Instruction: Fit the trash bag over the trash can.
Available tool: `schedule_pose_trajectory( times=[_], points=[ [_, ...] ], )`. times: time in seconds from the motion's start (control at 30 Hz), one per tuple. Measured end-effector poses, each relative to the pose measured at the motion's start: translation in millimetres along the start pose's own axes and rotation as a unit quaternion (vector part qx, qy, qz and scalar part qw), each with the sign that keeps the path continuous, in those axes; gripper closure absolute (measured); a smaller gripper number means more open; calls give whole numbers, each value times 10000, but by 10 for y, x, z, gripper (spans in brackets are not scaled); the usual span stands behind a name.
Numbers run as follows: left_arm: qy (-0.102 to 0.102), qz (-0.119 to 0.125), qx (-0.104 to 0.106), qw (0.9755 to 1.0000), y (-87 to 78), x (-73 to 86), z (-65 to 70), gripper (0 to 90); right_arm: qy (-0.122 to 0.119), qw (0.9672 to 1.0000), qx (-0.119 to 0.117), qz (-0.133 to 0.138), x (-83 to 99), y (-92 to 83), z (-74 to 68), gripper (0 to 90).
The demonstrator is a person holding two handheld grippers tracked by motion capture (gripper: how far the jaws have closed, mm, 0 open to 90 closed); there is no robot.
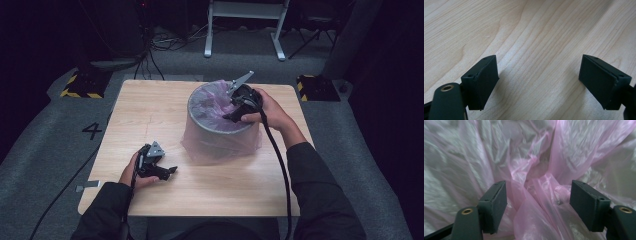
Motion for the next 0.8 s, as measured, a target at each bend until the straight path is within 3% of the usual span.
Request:
schedule_pose_trajectory(
  times=[0.2, 0.33, 0.47, 0.57, 0.7, 0.8],
  points=[
    [-17, 6, 62, 10000, 2, -2, 14, 158, -28, 9992, 62, -391, 30, 46, 7, 277],
    [-18, 5, 62, 10000, 2, -2, 14, 158, -12, 9994, 164, -304, 15, 45, 14, 261],
    [-21, 8, 62, 10000, 3, -2, 15, 158, 251, 9994, 119, 198, -15, -40, 44, 235],
    [-21, 8, 63, 10000, 3, -2, 15, 158, 382, 9969, 189, 661, -39, -144, 57, 231],
    [-19, 5, 63, 10000, 2, -2, 14, 157, 420, 9900, 230, 1328, -33, -326, 55, 232],
    [-30, 1, 74, 10000, 2, -1, 16, 157, 554, 9828, 250, 1743, 40, -478, 79, 232]
  ],
)
Point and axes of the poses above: each handheld gripper's, and its own axes: y roughly forward along the jaws, x roughly out of its underside, z roughly to its right, the point moved 7 cm from there along y, roughly forward along the jaws, and after that the axes turned 15 degrees about y, right-handed, at the moved point
